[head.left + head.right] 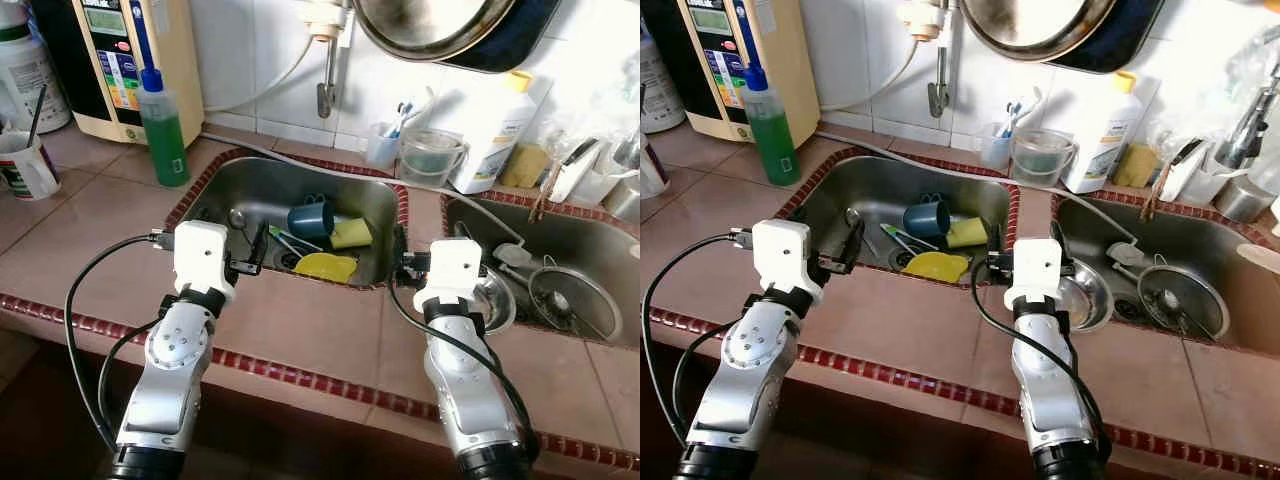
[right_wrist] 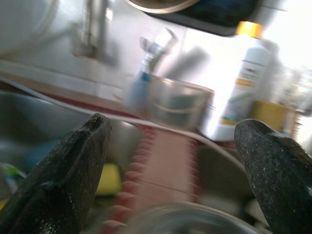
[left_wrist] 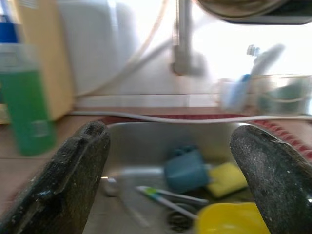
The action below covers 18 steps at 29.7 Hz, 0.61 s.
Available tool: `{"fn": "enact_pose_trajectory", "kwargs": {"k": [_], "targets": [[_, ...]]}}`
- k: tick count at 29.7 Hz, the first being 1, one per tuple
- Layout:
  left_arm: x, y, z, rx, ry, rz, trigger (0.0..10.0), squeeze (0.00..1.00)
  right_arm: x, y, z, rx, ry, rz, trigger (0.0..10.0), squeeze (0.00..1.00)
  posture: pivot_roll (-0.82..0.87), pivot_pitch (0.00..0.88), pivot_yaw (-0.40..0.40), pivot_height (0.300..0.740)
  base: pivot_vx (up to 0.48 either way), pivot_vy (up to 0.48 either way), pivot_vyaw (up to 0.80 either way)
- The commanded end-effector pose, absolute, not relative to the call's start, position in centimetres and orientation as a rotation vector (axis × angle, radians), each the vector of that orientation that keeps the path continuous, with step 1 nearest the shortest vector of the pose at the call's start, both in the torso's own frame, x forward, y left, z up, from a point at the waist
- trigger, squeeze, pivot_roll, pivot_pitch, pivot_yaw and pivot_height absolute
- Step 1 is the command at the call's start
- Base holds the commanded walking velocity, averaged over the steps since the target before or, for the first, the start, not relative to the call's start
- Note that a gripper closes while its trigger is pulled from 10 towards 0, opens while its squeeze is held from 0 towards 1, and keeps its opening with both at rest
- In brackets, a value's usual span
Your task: Kitchen organization
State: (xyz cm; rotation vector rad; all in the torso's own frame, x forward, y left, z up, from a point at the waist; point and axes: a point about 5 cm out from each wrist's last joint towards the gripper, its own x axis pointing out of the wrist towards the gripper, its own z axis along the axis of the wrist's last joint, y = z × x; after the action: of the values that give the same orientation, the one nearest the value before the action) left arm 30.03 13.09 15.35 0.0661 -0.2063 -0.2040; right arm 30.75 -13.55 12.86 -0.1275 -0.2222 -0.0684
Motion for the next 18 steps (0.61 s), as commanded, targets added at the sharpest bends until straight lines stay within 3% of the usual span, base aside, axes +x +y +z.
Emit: {"fn": "enact_pose_trajectory", "kwargs": {"k": [1,10,18], "targets": [[29.94,12.82,15.65,0.074,-0.212,-0.224,10.0,0.0,30.82,-13.88,13.48,-0.122,-0.244,-0.09,10.0,0.0,-0.16,0.005,-0.066,0.732,0.0,-0.311,0.0],[29.94,12.74,15.68,0.072,-0.212,-0.228,10.0,0.0,30.77,-13.86,13.48,-0.12,-0.243,-0.091,10.0,0.0,-0.16,0.006,-0.065,0.732,0.0,-0.308,0.0],[29.62,12.16,15.85,0.026,-0.209,-0.282,10.0,0.0,30.42,-13.97,13.48,-0.12,-0.242,-0.096,10.0,0.0,-0.16,0.01,-0.065,0.732,0.0,0.0,0.0]]}}
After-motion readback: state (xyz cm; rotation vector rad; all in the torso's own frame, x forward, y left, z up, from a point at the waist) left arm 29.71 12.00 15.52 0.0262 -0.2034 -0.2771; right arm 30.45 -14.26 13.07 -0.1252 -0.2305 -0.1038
